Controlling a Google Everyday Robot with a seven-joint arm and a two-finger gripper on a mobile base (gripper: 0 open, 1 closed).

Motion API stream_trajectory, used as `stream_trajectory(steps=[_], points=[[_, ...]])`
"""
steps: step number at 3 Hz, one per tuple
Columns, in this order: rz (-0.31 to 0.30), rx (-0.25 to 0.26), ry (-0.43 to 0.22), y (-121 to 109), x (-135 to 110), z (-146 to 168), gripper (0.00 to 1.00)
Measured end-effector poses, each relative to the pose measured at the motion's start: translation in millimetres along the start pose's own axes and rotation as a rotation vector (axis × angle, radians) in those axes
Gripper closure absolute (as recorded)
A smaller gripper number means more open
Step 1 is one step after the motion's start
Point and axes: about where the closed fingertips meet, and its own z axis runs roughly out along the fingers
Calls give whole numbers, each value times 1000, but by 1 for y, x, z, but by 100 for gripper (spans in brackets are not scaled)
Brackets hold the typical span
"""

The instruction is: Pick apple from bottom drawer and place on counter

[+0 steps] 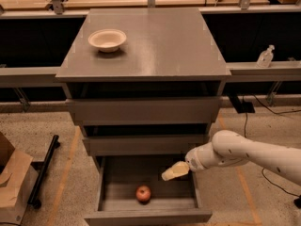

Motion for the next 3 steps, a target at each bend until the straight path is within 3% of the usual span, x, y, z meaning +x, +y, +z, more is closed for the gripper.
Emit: stream_trajectory(steps=[1,3], points=[[27,-39,-2,-13,3,39,0],[65,-55,-7,-38,17,124,0]])
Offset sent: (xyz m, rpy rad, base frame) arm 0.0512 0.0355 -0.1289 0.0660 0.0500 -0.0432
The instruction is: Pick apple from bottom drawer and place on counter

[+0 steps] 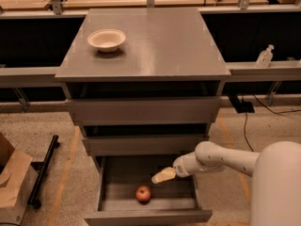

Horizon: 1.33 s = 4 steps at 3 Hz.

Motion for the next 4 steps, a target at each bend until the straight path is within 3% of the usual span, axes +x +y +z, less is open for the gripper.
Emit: stream_trajectory(steps=[1,3,4], points=[[0,0,0,0,0,0,0],[24,-36,-12,-4,11,71,0],[28,-2,6,-8,21,109,0]])
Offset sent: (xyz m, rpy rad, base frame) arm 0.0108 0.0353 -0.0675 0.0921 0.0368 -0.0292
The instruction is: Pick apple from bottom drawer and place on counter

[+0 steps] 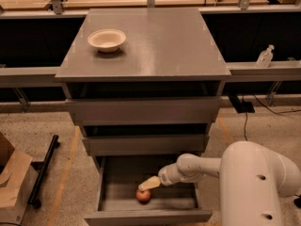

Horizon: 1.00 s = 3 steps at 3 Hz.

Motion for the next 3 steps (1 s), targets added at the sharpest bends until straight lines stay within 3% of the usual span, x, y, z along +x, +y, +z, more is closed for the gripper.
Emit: stream_trajectory(steps=[2,3], points=[[45,69,55,-9,17,67,0],[76,66,83,-8,27,93,0]])
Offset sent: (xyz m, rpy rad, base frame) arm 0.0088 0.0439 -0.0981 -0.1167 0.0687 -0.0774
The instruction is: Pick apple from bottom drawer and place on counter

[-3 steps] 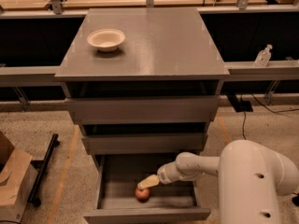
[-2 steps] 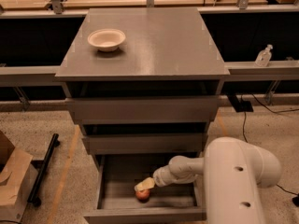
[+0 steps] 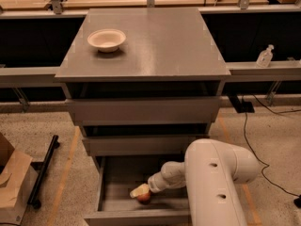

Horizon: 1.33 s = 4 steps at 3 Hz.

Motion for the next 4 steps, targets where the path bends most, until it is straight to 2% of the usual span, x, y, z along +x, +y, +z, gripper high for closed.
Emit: stream_trajectory(steps=[2,3,4], points=[[74,-61,38,11,12,42,0],[125,-75,53,7,21,54,18],[133,-77,55,8,21,53,41]])
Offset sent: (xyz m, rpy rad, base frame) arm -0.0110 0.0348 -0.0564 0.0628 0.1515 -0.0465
